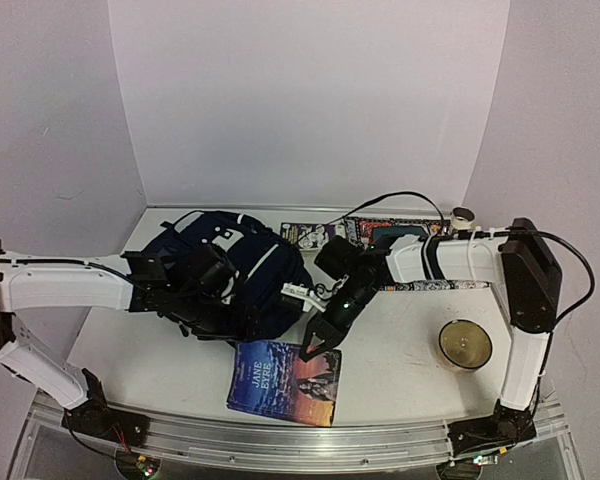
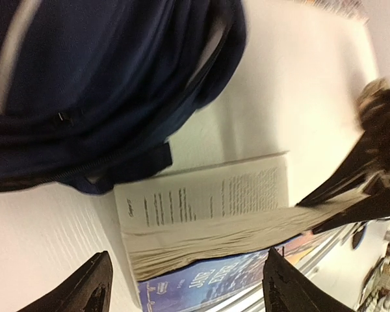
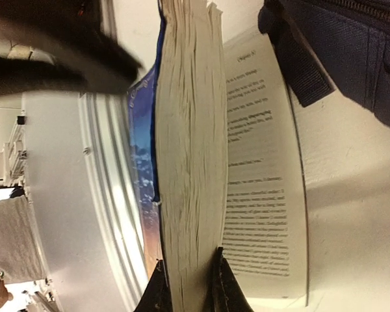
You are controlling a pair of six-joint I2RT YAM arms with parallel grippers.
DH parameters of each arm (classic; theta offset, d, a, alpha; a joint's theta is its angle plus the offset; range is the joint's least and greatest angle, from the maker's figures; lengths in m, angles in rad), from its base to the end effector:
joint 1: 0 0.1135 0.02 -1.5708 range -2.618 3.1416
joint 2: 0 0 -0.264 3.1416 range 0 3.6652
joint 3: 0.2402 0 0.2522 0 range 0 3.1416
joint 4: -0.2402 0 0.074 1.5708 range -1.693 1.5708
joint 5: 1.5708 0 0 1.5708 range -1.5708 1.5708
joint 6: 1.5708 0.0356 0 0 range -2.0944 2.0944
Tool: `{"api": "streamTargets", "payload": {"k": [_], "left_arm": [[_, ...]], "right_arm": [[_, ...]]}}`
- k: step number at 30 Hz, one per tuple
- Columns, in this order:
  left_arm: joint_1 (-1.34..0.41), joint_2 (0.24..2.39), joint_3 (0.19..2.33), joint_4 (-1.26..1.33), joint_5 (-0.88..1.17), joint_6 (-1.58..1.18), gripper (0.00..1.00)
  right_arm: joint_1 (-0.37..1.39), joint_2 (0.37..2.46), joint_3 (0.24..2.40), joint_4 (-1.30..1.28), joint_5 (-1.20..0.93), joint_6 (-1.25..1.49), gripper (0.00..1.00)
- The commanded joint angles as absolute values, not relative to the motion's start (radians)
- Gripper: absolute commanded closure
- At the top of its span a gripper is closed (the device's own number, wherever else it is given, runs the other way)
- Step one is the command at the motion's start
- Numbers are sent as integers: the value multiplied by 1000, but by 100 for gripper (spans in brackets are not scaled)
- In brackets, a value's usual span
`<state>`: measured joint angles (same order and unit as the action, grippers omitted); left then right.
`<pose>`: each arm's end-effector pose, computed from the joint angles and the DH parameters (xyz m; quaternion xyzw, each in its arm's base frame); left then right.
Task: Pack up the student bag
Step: Pick up the book from the center of the board, then pass from the right arm to the left
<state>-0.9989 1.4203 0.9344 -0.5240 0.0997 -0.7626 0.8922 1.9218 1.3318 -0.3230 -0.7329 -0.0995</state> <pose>0.1503 -0.2401 0.2205 0.1268 0.9514 -0.2437 0.1390 0.2383 0.3334 0.1955 -0.5222 0.7221 0.4292 0.1473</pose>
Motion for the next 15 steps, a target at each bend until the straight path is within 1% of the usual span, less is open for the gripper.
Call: {"api": "streamTargets", "payload": {"k": [1,8,15], "left_arm": [[-998,1286,941,-482,-74,-800,19],[-967,1139,930,-456,-205,-869,17],[-951,1005,855,-322,-258,-963,16]], "right_arm": [[833,1760,1348,-394,-908,-58,100],[749,1639,1370,-301,-986,31,100],[691,1541,1364,-139,-956,197,100]]}}
